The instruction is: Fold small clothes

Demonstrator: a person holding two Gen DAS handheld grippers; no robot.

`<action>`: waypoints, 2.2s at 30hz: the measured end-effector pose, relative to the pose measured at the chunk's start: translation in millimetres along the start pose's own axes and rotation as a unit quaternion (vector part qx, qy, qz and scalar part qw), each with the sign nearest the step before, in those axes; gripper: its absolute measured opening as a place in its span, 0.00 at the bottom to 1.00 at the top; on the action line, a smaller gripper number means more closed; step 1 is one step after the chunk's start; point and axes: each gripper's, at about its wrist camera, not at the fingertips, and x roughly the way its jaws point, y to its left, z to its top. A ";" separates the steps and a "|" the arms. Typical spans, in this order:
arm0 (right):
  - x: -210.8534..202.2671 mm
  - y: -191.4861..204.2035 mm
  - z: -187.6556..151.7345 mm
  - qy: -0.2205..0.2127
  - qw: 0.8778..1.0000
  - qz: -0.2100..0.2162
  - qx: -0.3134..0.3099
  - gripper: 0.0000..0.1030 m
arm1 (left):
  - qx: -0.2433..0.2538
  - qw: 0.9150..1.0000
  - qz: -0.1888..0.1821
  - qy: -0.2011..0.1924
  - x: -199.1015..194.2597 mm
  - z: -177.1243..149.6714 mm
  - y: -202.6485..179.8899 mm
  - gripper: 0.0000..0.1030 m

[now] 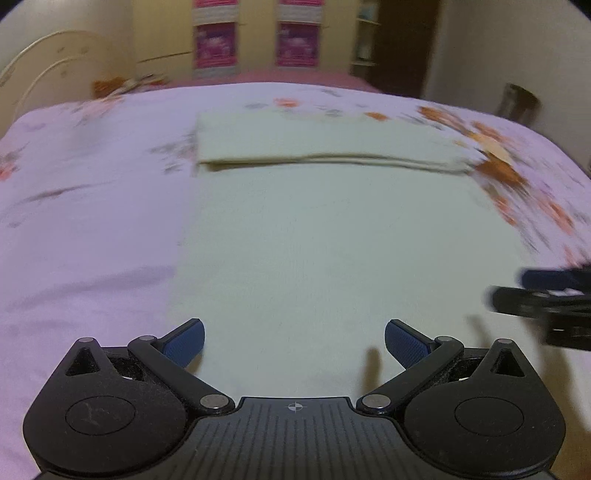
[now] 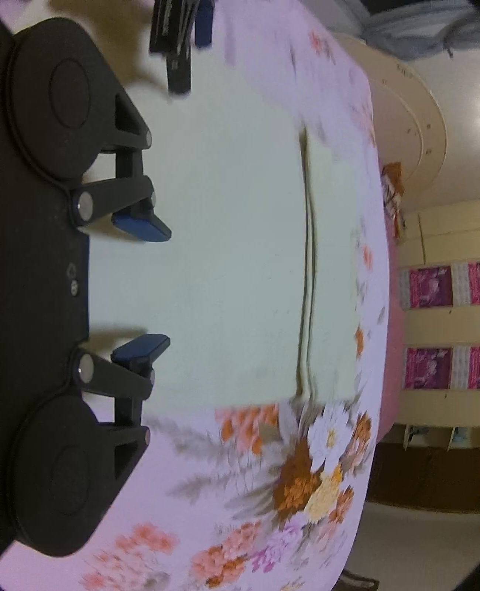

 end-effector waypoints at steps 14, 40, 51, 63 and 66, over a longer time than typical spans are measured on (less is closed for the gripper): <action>-7.1 21.7 -37.5 0.036 0.997 -0.068 0.013 0.55 | 0.054 0.998 -0.019 0.018 -2.3 -34.1 4.9 1.00; -48.2 67.0 -72.8 0.035 0.998 -0.060 0.001 0.53 | 0.102 0.993 -0.060 0.015 -40.5 -72.8 -5.7 1.00; -60.1 17.0 -94.4 0.051 0.994 -0.095 0.002 0.70 | 0.108 0.992 -0.050 0.031 -48.5 -78.8 15.2 1.00; -60.6 14.0 -72.5 0.041 0.996 -0.075 0.017 0.64 | 0.031 0.998 -0.011 0.045 -45.9 -68.2 33.6 1.00; -53.7 5.9 -75.6 0.053 0.995 -0.066 0.044 0.64 | 0.021 0.999 -0.012 0.046 -41.7 -74.0 41.0 1.00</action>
